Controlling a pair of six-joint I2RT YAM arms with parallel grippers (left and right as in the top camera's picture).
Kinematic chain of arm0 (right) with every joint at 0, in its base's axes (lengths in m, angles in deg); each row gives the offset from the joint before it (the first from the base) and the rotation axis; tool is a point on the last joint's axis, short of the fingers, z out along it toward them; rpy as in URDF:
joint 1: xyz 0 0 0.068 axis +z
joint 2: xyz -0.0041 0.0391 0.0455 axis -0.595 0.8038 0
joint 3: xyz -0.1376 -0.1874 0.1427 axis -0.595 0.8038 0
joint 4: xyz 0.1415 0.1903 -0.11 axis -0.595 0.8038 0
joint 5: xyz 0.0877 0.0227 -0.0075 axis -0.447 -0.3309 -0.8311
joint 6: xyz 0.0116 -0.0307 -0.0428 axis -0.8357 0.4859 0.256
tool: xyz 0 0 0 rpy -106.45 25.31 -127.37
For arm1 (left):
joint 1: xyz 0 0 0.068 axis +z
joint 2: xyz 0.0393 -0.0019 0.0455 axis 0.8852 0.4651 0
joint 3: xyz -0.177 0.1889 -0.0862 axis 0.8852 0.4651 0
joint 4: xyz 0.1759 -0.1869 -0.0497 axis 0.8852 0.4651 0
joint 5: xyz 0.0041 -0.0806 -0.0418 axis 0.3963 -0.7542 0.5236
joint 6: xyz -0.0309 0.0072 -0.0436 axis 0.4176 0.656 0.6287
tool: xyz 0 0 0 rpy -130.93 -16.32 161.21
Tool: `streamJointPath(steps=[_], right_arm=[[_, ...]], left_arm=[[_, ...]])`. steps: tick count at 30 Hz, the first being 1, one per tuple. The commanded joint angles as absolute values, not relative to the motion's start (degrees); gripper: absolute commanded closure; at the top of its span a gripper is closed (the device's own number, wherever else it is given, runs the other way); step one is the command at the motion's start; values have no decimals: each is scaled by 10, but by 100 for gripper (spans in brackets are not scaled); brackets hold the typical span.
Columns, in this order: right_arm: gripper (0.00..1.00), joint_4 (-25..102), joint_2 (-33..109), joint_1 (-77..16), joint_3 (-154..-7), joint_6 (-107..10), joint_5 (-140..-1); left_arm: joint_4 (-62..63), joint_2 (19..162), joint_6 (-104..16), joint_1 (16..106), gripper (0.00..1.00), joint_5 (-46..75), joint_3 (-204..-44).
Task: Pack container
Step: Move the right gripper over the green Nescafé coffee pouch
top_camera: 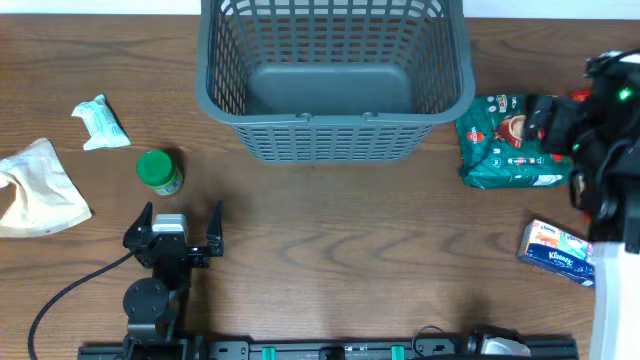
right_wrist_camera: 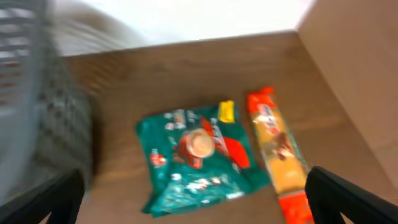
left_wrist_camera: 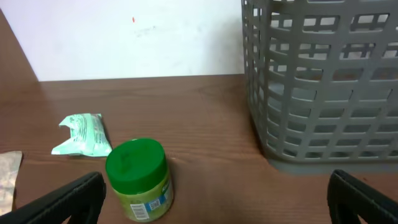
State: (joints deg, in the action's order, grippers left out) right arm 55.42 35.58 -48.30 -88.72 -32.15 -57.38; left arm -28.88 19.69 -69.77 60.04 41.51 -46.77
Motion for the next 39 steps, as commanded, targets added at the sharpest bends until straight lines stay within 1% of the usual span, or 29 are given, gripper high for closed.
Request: streamJointPath(steps=[1,5,8,11,19,30,35,39], right_arm=[[1,565,375,-521,-902,-313,-571],[1,586,400,-560,-902,-310,-572],[1,592,423,-577,-902,-260,-621],[1,592,443,-582,-902,-252,-661],[1,566,455,-582,-902,-252,-635],[1,584,458,-582,-901,-249,-630],[1,584,496,-582,-901,-232,-631],[1,584,550,-582,-902,-185,-654]], left_arm=[[-281,193,-704,602,1,420,-450],[-281,193,-704,602,1,420,-450],[-281,193,-704,602,1,420,-450],[-281,193,-704,602,1,420,-450],[-281,193,-704,602,1,420,-450],[-281,193,-704,602,1,420,-450],[-281,193,-704,602,1,420,-450],[-281,193,-704,602,2,420,-450]])
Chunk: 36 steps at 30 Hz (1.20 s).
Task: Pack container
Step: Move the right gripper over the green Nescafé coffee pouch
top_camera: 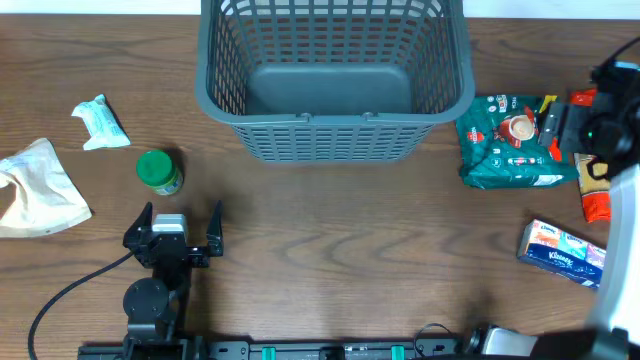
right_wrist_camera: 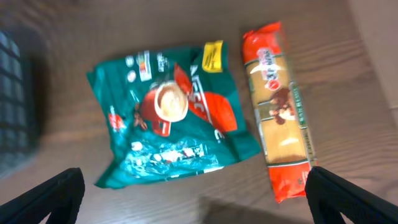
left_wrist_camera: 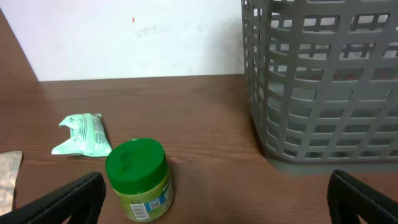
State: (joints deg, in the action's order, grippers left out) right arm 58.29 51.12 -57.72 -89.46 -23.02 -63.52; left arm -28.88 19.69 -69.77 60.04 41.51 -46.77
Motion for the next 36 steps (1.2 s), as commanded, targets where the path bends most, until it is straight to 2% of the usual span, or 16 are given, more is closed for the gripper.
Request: streamJointPath(steps=[1,8,11,21,36], right_arm=[[1,583,562,-582,-902,-177,-667],[1,610,670,-582,-939,-138,-721],[1,667,721,-582,-1006,-116,-756],[1,831,832,-580,-1250,-107,-731],[1,857,846,-561,-1260,-107,-672]], left_arm=[[-281,193,-704,602,1,420,-450],[-281,193,-704,602,1,420,-450],[-281,193,-704,602,1,420,-450],[-281,193,-704,602,1,420,-450],[-281,193,-704,602,1,420,-450]])
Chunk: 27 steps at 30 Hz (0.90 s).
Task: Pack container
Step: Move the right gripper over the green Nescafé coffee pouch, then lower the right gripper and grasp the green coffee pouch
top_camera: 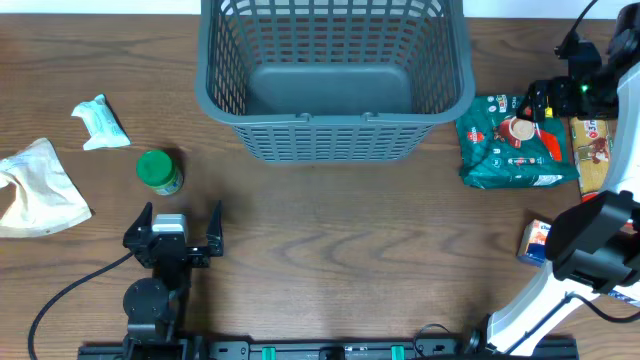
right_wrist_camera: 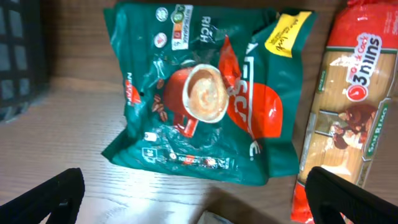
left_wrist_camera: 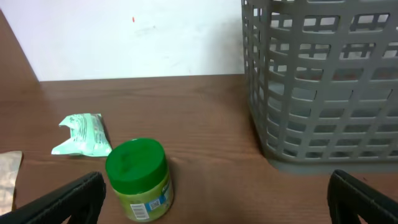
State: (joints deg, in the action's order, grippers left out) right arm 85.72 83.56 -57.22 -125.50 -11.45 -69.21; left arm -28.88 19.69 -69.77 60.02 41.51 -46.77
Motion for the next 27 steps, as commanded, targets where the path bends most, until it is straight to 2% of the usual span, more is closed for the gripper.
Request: streamJointPath(steps=[1,15,27], right_arm=[[1,856,846,-560,-1260,-109,-671],[1,787,846,-503,-1164,-116,-628],[1,739,846,-520,-1100,-142,-613]], left_arm=[[-281,193,-704,602,1,420,-450],[-281,193,-704,602,1,420,-450],[-281,193,-704,602,1,420,-450]])
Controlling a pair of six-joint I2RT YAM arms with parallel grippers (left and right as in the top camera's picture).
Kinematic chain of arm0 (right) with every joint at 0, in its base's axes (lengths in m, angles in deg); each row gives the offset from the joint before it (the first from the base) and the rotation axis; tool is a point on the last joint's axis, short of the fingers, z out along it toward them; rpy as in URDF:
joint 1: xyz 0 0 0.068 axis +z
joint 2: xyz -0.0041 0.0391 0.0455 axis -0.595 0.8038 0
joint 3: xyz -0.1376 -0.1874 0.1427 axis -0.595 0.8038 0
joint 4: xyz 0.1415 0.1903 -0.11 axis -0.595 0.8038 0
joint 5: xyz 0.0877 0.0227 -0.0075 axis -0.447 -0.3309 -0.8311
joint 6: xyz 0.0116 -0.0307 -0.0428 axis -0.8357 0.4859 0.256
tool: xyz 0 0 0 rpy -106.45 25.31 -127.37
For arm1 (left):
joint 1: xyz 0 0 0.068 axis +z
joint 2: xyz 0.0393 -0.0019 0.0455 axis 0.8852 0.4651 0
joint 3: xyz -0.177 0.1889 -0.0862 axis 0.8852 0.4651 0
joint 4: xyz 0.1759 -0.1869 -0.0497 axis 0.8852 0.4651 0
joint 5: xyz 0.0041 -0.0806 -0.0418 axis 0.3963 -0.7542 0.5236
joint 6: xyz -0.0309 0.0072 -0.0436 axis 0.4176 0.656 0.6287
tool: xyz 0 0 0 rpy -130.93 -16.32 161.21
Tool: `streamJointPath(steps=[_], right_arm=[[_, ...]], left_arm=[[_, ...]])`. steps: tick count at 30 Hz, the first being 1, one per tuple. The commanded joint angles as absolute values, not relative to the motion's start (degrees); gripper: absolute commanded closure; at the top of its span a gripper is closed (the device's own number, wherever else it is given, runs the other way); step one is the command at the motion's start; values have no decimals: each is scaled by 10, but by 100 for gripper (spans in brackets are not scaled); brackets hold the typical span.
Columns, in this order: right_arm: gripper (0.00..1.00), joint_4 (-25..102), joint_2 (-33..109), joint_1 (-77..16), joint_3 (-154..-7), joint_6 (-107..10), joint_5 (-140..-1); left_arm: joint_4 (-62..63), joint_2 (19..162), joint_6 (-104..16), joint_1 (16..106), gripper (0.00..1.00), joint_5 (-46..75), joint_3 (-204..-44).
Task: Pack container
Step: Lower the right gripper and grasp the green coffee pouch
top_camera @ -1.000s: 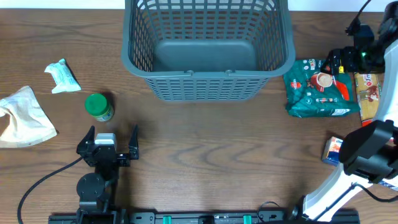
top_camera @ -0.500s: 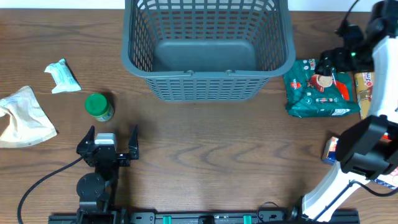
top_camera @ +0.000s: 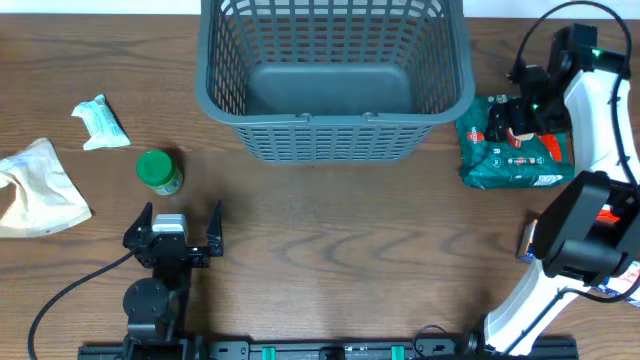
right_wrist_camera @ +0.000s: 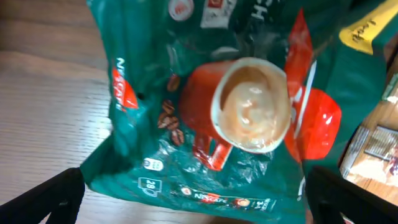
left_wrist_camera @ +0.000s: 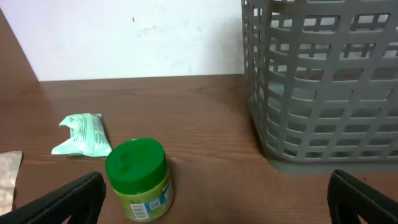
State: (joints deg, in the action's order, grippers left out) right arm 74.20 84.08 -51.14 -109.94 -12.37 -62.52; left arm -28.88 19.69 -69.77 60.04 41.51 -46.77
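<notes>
The grey basket point(top_camera: 335, 130) stands at the back middle, with nothing inside. A green coffee bag point(top_camera: 505, 165) lies flat to its right and fills the right wrist view point(right_wrist_camera: 205, 118). My right gripper point(top_camera: 512, 122) hangs low over that bag, open, with a finger on each side point(right_wrist_camera: 196, 202). My left gripper point(top_camera: 172, 235) rests open at the front left point(left_wrist_camera: 214, 199). A green-lidded jar point(top_camera: 158, 170) stands just ahead of it point(left_wrist_camera: 138, 179), off its left finger and not between the jaws.
A pale green packet point(top_camera: 100, 122) and a beige bag point(top_camera: 38, 190) lie at the far left. An orange biscuit pack point(right_wrist_camera: 380, 146) lies beside the coffee bag on the right. A tissue pack point(top_camera: 531, 240) peeks out from under my right arm.
My right gripper has moved closer to the green coffee bag and a little to the left, so the bag now fills its view. The left arm and the other items have not moved.
My right gripper was at the table's right edge, viewing the coffee bag and biscuit pack from a distance. Then it was over both, then nearer with the bag centred, and now it is low over the bag, still open. The left arm stayed put.
</notes>
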Motion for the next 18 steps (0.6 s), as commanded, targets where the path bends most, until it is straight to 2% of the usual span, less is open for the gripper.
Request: streamJointPath(steps=[1,18], right_arm=[[1,738,846,-522,-1100,-143,-613],[1,703,870,-529,-1082,-168,-625]], left_arm=[[-281,193,-704,602,1,420,-450],[-281,193,-704,602,1,420,-450]])
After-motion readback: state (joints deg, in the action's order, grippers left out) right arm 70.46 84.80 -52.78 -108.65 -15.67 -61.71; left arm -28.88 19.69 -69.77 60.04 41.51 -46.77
